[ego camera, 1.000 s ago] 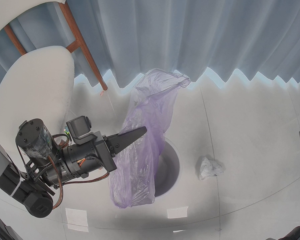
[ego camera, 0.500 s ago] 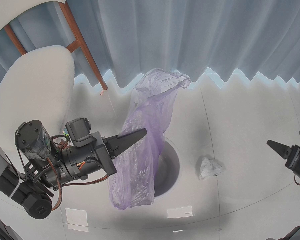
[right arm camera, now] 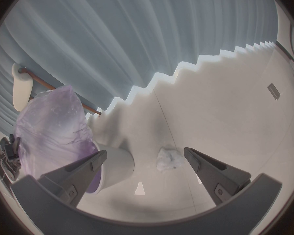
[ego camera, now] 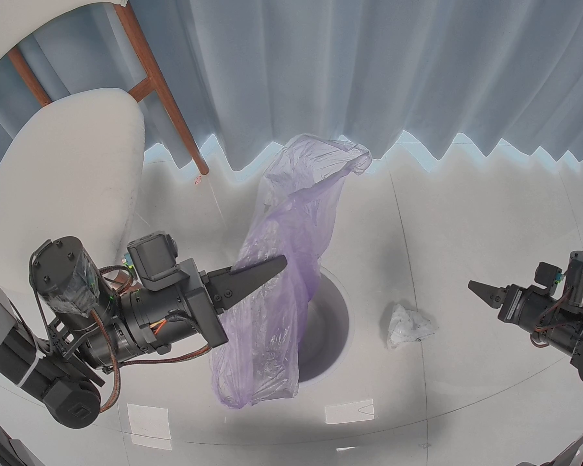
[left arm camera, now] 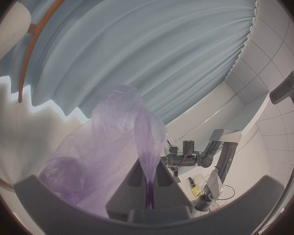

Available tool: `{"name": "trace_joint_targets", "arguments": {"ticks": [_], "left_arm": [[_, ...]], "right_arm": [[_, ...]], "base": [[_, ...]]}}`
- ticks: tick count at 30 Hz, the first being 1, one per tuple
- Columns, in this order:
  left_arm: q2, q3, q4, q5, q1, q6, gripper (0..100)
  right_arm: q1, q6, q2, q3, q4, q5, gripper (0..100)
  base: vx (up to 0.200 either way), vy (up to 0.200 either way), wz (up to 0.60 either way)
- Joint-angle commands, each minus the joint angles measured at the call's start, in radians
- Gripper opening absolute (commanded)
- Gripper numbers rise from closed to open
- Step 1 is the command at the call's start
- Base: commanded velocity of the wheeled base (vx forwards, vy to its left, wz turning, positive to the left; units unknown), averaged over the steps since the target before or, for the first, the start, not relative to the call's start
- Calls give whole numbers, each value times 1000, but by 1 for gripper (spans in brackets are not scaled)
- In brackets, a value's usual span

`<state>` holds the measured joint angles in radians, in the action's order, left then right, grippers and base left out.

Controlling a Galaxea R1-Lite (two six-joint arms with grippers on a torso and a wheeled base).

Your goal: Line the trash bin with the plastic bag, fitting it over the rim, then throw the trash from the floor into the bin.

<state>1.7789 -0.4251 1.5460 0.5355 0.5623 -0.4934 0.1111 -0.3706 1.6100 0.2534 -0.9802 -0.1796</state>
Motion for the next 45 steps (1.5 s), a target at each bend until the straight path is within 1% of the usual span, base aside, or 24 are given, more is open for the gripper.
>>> {"name": "trace_joint_targets", "arguments": {"ticks": [1, 2, 4, 7, 8, 9, 10, 13, 14, 16, 17, 18, 19, 23, 24, 25, 26, 30, 31, 32, 38, 39, 45], "left_arm": [[4, 6, 0, 0, 1, 1, 0], [4, 6, 0, 0, 1, 1, 0], [2, 6, 0, 3, 1, 1, 0], [-3, 8, 0, 3, 7, -2, 0], [-3, 9, 0, 1, 14, -5, 0], [-3, 9, 0, 1, 14, -5, 0], [-1, 9, 0, 1, 16, -4, 0], [-1, 9, 0, 1, 18, -4, 0], [-3, 11, 0, 1, 18, -4, 0], [-3, 12, 0, 1, 18, -2, 0], [-3, 12, 0, 1, 18, -2, 0], [0, 20, 0, 3, 21, -2, 0], [4, 26, 0, 4, 25, -1, 0], [4, 37, 0, 4, 45, -1, 0], [4, 37, 0, 4, 45, -1, 0], [-1, 42, 0, 4, 47, -2, 0], [-3, 42, 0, 4, 47, -2, 0], [-6, 40, 0, 4, 48, -2, 0], [-6, 40, 0, 4, 48, -1, 0], [-10, 42, 0, 4, 53, -1, 0], [-19, 43, 0, 4, 60, -1, 0], [-23, 43, 0, 4, 60, -1, 0], [-32, 46, 0, 4, 70, -1, 0]], "right_arm": [[1, 18, 240, 14, -170, 40, 100], [1, 18, 240, 14, -170, 40, 100], [1, 18, 320, 53, -264, 60, 100], [2, 15, 377, 133, -319, 91, 100], [6, 13, 412, 191, -341, 124, 100], [6, 13, 415, 198, -342, 127, 100], [7, 12, 452, 256, -347, 163, 100], [7, 13, 510, 326, -351, 173, 100], [7, 15, 536, 374, -364, 172, 100], [10, 6, 548, 411, -419, 164, 100], [10, 6, 548, 414, -423, 163, 100], [32, 4, 558, 432, -480, 135, 100], [50, 4, 562, 438, -506, 111, 100], [122, 13, 579, 463, -561, 42, 100], [122, 13, 579, 463, -561, 42, 100], [150, 15, 590, 514, -560, 20, 100], [168, 15, 593, 544, -551, 14, 100], [211, 22, 636, 661, -489, 12, 100], [213, 24, 637, 665, -488, 12, 100], [220, 38, 656, 715, -474, 12, 100], [246, 65, 693, 757, -472, 9, 100], [249, 73, 699, 761, -472, 6, 0], [288, 84, 740, 808, -482, 0, 0]], "base": [[0, 0, 0], [0, 0, 0], [0, 0, 0], [0, 0, 0], [0, 0, 0], [0, 0, 0], [0, 0, 0], [0, 0, 0], [0, 0, 0], [0, 0, 0], [0, 0, 0], [0, 0, 0], [0, 0, 0], [0, 0, 0], [0, 0, 0], [0, 0, 0], [0, 0, 0], [0, 0, 0], [0, 0, 0], [0, 0, 0], [0, 0, 0], [0, 0, 0], [0, 0, 0]]}}
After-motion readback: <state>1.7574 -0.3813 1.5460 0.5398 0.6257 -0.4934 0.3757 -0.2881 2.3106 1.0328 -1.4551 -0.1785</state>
